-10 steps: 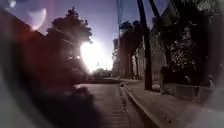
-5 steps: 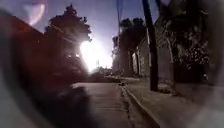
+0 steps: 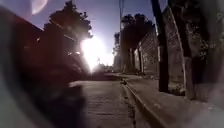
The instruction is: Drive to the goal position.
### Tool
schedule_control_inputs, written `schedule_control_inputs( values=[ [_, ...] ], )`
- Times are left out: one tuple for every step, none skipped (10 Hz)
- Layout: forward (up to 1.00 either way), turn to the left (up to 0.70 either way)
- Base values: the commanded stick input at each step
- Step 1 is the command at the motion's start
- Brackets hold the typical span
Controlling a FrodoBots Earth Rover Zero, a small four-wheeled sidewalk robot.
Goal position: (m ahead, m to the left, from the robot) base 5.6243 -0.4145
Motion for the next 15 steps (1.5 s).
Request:
schedule_control_inputs(
  values=[
    [0.85,0.00],
    [0.85,0.00],
    [0.85,0.00],
    [0.85,0.00],
    [0.85,0.00],
    [0.85,0.00],
    [0.85,0.00],
    [0.85,0.00],
    [0.85,0.00],
    [0.85,0.00],
    [0.85,0.00],
    [0.85,0.03],
    [0.85,0.12],
    [0.85,0.15],
    [0.85,0.00]
  ],
)
